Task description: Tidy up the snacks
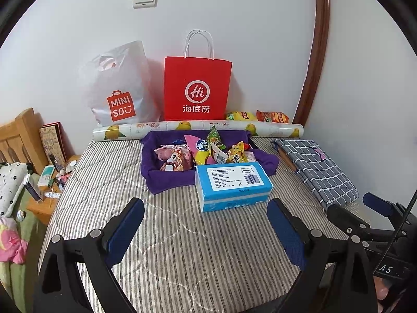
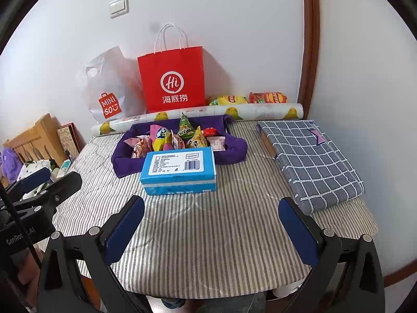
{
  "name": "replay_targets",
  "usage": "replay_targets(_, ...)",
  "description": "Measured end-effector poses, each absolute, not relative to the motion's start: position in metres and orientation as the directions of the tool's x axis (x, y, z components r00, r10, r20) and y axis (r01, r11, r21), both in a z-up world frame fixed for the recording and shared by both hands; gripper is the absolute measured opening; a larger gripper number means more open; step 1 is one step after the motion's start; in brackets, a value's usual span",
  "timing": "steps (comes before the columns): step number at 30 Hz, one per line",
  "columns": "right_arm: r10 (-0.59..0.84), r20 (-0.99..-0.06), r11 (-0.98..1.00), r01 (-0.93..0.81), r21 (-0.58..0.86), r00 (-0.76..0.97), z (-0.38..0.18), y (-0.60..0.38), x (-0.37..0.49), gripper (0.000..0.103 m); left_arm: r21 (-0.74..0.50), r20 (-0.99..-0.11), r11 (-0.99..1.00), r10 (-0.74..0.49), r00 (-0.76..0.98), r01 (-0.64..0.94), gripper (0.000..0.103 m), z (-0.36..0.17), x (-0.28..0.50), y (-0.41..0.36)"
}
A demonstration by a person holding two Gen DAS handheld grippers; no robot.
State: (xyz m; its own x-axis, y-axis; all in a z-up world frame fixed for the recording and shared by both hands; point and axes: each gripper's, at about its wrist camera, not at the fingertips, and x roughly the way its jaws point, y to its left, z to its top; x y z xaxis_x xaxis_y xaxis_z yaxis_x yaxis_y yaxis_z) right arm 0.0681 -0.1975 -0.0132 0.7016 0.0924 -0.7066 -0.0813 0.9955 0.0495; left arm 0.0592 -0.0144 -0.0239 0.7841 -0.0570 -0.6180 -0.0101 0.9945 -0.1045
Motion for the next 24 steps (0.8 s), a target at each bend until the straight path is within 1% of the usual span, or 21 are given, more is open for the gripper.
replay_targets(5, 0.093, -0.704, 0.995, -0.085, 0.047, 0.704, -0.0117, -0.1963, 0.0644, 0.101, -0.125, -0.624, 0.992, -0.076, 0.778, -0.003, 0.096, -0.0248, 0.0590, -0.0121)
replay_targets(24, 0.089, -0.696, 0.996, -0.079, 0.047, 0.712, -0.0067, -0.1954, 0.0592, 0.101, -0.120, -0.623, 0.993, -0.068, 0.780, -0.009, 0.096, -0.0260, 0.0566, -0.0122)
